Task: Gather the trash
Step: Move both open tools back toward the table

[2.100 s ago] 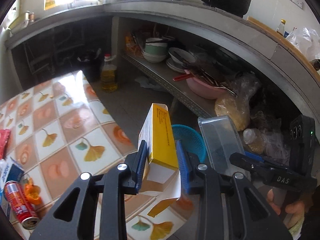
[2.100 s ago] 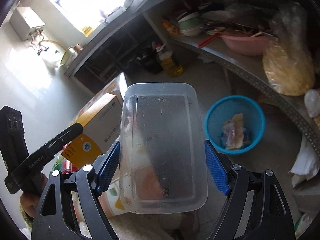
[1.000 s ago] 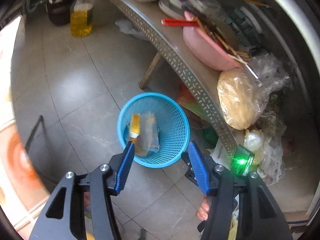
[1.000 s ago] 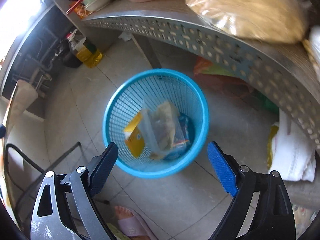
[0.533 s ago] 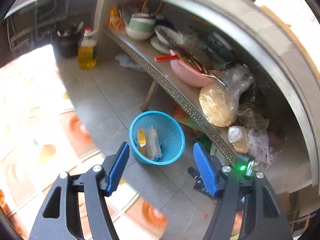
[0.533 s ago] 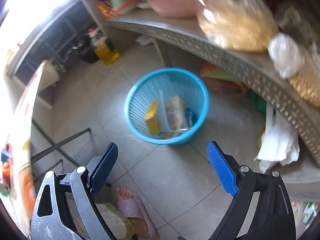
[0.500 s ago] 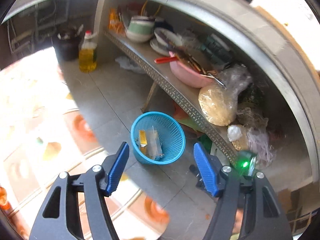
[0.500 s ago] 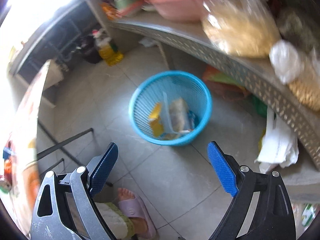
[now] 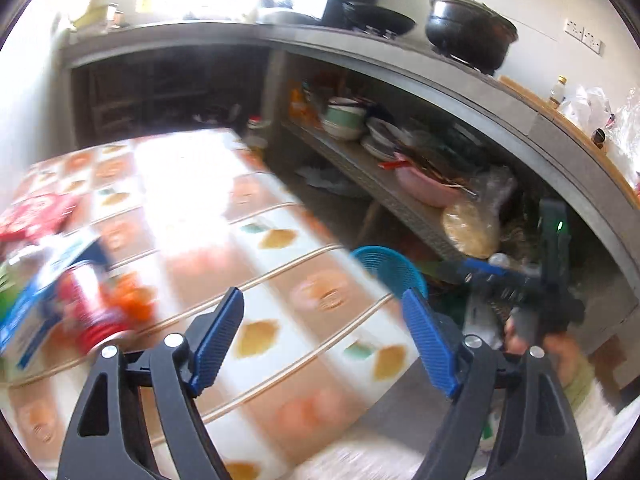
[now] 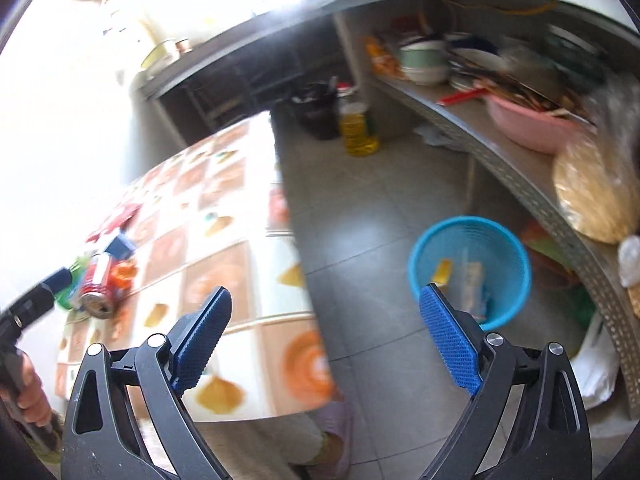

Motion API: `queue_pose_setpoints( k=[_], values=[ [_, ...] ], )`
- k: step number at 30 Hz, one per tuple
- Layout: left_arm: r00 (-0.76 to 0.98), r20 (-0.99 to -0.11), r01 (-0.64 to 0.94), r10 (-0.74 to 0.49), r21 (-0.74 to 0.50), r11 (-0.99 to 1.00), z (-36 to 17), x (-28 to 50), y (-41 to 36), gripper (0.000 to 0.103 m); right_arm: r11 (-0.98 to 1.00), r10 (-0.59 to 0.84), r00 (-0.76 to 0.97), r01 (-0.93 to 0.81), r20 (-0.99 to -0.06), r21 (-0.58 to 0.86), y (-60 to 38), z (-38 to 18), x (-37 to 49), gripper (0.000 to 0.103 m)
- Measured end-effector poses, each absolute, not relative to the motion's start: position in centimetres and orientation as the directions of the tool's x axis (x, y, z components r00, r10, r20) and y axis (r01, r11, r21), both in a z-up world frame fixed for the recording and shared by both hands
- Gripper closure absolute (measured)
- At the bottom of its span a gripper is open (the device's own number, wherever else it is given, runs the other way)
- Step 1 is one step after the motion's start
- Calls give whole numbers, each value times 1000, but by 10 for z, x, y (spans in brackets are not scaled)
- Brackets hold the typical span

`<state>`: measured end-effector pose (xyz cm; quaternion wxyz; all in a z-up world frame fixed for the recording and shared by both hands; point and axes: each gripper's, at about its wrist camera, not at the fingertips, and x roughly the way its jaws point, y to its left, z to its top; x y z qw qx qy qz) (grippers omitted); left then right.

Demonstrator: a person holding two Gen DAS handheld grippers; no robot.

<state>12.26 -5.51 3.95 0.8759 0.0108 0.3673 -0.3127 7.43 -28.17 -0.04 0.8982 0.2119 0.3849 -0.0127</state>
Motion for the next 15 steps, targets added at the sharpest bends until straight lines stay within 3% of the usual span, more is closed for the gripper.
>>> queue_pose_setpoints(
  k=[15],
  values=[
    [664,-640,307,-386,-237,922,11,71,78,15,928,312,657,-57,-687,367,-177,22,110,11]
  ],
)
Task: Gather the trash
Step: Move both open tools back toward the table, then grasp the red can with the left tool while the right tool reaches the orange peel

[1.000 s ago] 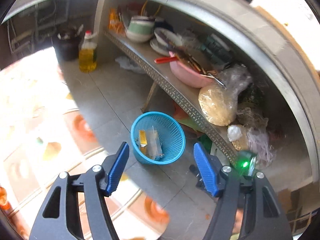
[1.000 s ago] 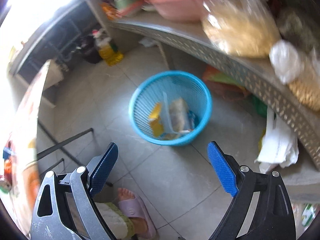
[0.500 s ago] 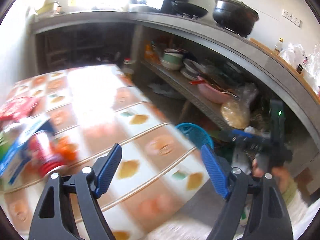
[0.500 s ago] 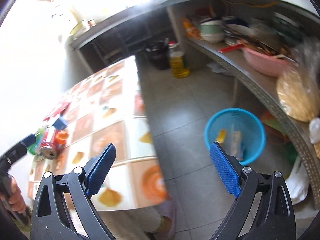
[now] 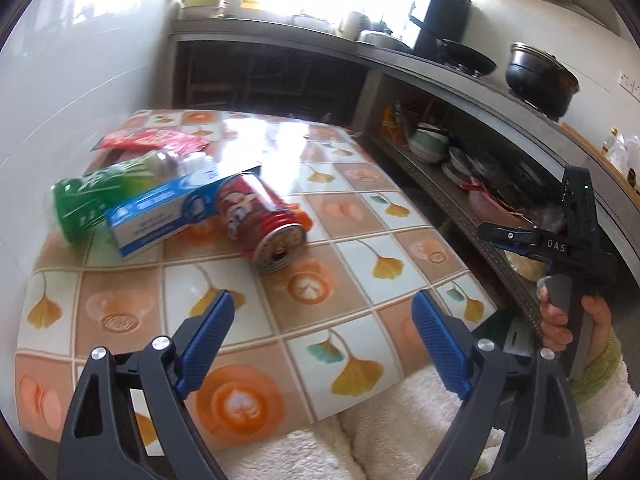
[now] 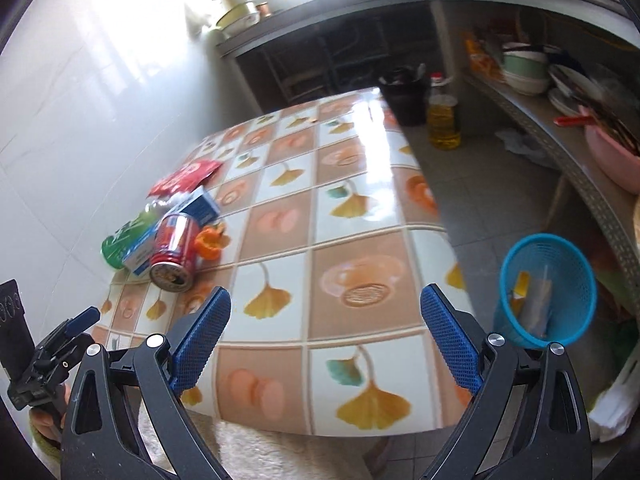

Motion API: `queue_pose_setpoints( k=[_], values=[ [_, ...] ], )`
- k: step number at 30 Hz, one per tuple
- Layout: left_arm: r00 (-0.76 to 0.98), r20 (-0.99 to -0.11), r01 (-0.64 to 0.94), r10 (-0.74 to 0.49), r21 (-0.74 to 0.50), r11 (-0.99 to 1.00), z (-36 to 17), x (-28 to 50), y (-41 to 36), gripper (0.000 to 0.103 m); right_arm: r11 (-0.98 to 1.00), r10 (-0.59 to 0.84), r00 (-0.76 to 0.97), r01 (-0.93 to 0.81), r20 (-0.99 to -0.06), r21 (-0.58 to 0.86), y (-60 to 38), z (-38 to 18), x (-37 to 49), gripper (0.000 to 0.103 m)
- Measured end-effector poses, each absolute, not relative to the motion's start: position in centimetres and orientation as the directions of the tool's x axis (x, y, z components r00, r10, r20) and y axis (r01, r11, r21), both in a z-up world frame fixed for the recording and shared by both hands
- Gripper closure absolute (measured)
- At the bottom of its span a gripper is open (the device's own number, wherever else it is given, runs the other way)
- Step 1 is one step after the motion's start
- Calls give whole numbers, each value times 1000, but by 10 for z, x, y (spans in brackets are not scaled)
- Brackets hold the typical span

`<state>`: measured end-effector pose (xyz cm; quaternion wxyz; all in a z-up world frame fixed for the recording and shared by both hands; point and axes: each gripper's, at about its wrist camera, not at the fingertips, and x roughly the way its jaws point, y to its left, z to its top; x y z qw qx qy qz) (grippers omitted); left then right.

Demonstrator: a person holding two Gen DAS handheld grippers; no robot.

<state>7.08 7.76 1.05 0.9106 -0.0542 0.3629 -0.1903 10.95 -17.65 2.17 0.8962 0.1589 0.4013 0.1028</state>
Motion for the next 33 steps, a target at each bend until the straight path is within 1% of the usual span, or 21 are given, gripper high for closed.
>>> queue_pose_setpoints(
  k=[7,13,14,15,17,21,27,33],
  values=[
    [679,-647,234,-348,-259,937,-1,77,99,14,898,418,604,-162,-678,409,-131,31,131,11],
    [664,-687,152,-296,-264,952,-18,88,111,14,841,538,532,-288,-654,457,-83,47,155,12],
    [657,-691,138,-300,-281,950,-19,91,114,14,836,547,520,-303,-656,457,-75,49,159,13],
    [652,-693,123,-308,-304,945,-21,93,118,14,832,554,507,-322,-661,451,-64,51,165,18],
    [644,-685,94,-342,-373,923,-22,100,127,14,835,550,496,-341,-672,431,-48,54,173,23],
    [651,-642,81,-405,-472,878,-16,122,136,14,832,554,490,-321,-673,452,-42,55,188,31],
    [593,-654,36,-470,-561,827,-22,172,122,14,836,541,471,-214,-696,505,-68,36,197,46],
    [574,-674,-46,-466,-594,803,-31,204,106,14,833,534,454,-138,-713,536,-89,14,195,47]
  ],
)
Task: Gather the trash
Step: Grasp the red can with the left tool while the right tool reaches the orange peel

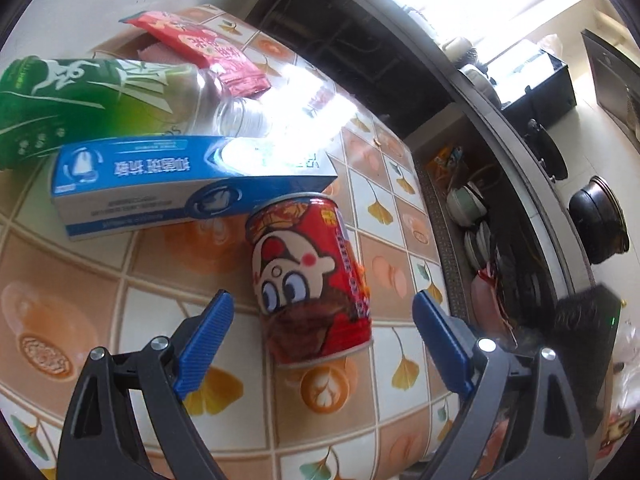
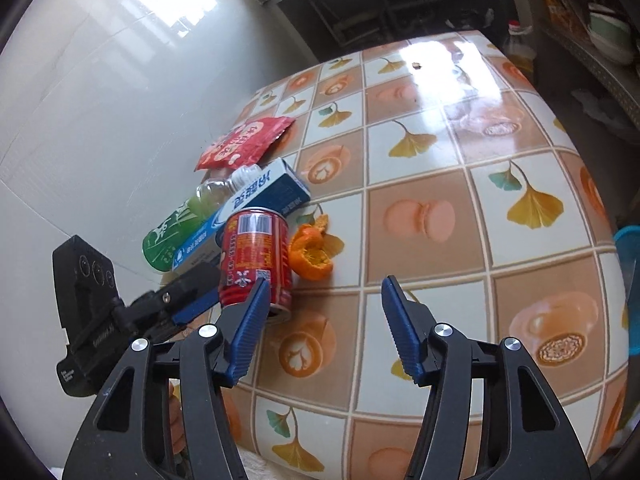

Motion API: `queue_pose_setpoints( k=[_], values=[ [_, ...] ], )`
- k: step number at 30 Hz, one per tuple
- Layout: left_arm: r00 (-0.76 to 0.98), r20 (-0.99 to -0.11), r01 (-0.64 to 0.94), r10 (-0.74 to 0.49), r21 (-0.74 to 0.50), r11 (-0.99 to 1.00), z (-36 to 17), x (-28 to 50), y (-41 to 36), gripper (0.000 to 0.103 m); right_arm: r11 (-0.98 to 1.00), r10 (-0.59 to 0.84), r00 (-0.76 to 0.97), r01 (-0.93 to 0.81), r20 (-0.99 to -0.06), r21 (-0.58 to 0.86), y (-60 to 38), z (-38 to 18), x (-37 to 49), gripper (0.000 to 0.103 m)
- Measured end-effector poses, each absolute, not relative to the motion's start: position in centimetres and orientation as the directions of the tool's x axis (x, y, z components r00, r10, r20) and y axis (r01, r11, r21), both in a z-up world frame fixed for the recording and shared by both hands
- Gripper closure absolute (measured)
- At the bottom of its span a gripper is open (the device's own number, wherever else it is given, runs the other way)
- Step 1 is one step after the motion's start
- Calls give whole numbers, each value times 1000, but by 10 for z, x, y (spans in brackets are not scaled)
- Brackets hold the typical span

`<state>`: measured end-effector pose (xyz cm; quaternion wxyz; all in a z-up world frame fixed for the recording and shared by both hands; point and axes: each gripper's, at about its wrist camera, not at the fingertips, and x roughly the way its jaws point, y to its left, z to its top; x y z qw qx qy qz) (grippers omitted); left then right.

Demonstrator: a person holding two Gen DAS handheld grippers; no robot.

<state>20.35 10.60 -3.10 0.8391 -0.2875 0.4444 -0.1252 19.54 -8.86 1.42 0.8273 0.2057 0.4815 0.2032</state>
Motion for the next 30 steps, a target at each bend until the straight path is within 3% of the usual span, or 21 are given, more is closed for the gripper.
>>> queue_pose_setpoints(
  k=[3,10,23,30],
  values=[
    [565,-696,-70,-443,-575,815,-35,214,101,15,829,536,452,-123,-713,546,-94,9,194,47],
    [536,-720,-128,-441,-586,800,-49,220,105,38,835,528,473,-136,-706,533,-103,11,188,47],
    [547,-731,-132,-409,-557,820,-46,175,122,38,823,558,453,-196,-695,533,-101,11,182,49],
    [561,-720,-133,-409,-565,814,-47,143,137,38,763,641,366,-209,-674,612,-76,3,199,51]
  ],
)
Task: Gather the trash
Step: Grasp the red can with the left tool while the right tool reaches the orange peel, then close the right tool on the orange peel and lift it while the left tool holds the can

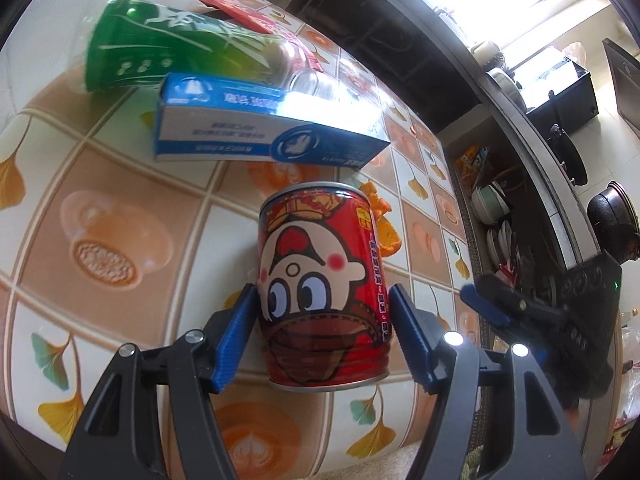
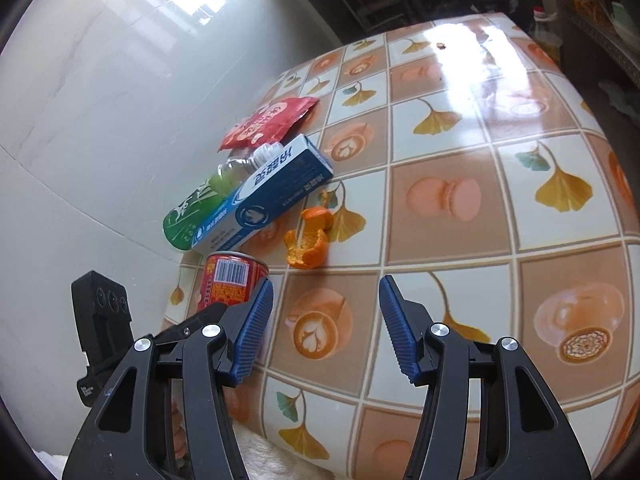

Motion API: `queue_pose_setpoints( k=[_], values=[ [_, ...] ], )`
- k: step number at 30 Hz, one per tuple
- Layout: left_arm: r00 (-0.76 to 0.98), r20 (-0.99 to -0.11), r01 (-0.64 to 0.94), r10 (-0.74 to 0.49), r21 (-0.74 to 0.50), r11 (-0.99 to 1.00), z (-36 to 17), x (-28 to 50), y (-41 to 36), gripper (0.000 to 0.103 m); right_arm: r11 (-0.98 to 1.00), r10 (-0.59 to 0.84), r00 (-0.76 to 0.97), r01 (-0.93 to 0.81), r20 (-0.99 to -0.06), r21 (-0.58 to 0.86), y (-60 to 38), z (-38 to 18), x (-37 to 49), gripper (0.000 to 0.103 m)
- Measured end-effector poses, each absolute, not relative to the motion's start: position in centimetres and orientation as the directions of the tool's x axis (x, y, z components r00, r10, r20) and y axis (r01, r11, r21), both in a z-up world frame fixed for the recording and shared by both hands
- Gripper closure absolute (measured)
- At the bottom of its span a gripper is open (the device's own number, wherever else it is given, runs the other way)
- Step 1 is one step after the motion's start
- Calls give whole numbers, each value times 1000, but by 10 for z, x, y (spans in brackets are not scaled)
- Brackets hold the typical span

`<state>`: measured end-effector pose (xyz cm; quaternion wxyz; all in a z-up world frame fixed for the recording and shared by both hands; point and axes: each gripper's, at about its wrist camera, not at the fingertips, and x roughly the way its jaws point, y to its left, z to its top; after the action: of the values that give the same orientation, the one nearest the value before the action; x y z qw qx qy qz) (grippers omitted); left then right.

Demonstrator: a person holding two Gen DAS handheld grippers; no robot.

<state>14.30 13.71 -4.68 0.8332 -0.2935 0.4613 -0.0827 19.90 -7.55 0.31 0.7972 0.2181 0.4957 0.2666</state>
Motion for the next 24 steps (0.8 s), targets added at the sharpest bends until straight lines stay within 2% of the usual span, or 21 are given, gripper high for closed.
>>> queue_pose_setpoints(
  k=[8,11,19,22,24],
  values=[
    [572,-697,-119,-432,-592,797,-50,132,145,38,728,679,282,-140,-678,671,-49,-15,232,58],
    [572,-691,-115,-442,-601,791,-51,132,147,38,754,652,288,-146,-702,640,-43,-15,247,58],
    [574,-673,-97,-466,-621,778,-53,132,153,38,805,594,247,-186,-766,564,-14,-25,279,67],
    [574,-671,-92,-470,-623,777,-54,132,154,38,820,572,237,-198,-785,537,-6,-30,284,76],
    [573,-670,-91,-472,-624,776,-54,132,154,38,829,557,231,-202,-798,521,-3,-36,283,91]
  ],
)
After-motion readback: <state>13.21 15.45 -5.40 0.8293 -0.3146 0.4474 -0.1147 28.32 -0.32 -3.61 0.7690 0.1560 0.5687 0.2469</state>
